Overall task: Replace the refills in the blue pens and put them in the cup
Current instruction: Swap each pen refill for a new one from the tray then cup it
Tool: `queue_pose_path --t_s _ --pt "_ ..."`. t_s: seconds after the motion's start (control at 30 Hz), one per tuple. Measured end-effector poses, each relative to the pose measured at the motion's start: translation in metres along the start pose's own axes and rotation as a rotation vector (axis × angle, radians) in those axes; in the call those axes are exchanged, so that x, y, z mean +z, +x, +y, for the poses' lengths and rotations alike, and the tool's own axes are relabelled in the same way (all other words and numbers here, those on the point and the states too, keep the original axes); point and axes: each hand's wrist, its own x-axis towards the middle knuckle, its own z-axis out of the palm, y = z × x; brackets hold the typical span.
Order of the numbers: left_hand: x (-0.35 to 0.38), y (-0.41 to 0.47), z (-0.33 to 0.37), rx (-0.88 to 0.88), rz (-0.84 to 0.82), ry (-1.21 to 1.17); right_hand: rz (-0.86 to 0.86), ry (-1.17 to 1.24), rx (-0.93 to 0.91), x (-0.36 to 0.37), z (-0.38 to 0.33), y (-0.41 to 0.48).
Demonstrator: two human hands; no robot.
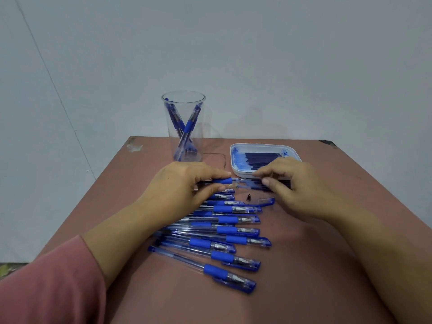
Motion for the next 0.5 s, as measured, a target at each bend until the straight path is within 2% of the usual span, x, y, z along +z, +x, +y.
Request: queue_pose_path --t_s 0.17,0.27,0.5 --pt "0.002 0.000 0.003 0.011 0.007 -0.019 0.176 0.179 -0.060 0.009 -0.024 -0.003" --pt "0.003 0.000 0.004 0.017 0.014 -0.038 0.173 0.160 -0.102 0.017 -0.026 0.000" --pt "0.001 0.000 0.004 0.011 0.016 -0.029 0.146 0.186 -0.026 0.005 -0.018 -0.005"
